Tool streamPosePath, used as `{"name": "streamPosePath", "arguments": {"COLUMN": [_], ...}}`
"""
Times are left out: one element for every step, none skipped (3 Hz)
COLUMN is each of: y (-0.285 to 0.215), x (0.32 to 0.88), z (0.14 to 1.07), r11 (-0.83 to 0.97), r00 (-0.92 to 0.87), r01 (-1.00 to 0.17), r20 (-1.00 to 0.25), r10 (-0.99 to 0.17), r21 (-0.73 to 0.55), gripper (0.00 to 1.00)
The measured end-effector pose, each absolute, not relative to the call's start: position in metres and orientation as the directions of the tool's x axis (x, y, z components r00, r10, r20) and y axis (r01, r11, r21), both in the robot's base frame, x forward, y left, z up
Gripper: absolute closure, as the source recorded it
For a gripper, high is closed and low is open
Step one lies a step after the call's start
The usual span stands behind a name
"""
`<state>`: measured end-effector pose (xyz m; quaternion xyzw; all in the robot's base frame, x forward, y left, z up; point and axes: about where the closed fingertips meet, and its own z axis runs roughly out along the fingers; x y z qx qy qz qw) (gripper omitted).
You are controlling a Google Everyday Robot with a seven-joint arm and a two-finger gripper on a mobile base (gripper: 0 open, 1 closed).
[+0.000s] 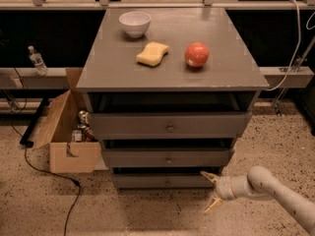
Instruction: Open bottom drawer
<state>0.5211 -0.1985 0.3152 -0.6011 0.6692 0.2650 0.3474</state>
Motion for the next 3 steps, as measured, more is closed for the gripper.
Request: {"name": "streamPosePath", "arguments": {"y": [-0.209, -0.224, -0.232], "x": [0.531, 0.545, 0.564], "z": [0.287, 0.253, 0.221], "r11": [0.120, 0.107, 0.080], "r00": [-0.025, -0.023, 0.015], "r01": [-0.990, -0.991, -0.989], "r20": [-0.744, -0.679, -0.609], "r10": [-0.667, -0.733, -0.793], "r21": [-0.074, -0.081, -0.128], "gripper": [0.00, 0.00, 0.00]}}
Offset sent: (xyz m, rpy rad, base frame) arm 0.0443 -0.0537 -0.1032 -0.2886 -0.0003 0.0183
